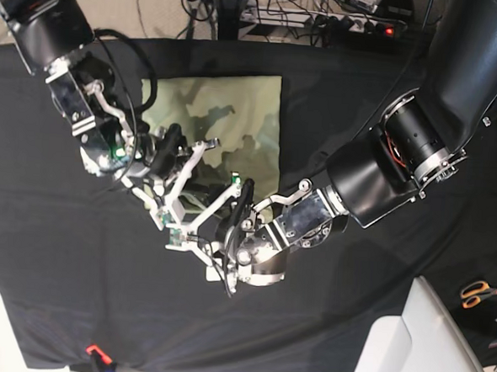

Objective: Fold the T-shirt properly
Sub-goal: 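Grasp the bundle's collar-side edge with both grippers, then flip the bundle over with both grippers so the collar faces up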

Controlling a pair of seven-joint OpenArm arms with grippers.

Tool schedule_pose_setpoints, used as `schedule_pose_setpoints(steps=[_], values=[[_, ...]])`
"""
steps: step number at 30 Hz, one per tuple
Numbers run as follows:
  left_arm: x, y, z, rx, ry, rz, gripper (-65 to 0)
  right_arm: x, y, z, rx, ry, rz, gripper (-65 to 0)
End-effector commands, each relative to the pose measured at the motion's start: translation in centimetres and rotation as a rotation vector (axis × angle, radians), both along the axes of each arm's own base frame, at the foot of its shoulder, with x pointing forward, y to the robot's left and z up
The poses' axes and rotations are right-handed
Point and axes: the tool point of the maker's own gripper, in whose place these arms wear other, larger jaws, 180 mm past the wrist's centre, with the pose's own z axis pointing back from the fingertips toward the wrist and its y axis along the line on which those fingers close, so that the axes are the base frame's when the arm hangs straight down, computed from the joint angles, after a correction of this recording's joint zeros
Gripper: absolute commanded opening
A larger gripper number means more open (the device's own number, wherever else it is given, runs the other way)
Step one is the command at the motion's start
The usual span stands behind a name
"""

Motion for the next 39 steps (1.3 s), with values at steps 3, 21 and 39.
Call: schedule_pose_setpoints(steps=[3, 21, 39], values=[[0.3, -1.3, 1.4, -0.027, -0.001, -0.055, -19.7, 4.6, -1.7, 2.0, -0.017, -0.096, -0.071, -63.9], [3.6, 2.3, 7.9, -0.269, -0.117, 0.182, -20.7, 8.7, -4.8, 5.5, -0.032, -0.269, 0.007, -64.1], [-14.5, 6.5, 4.3, -0.373, -0.046, 0.389, -20.7, -5.0, -6.3, 5.3, 0.026, -0.134, -0.108, -64.1]])
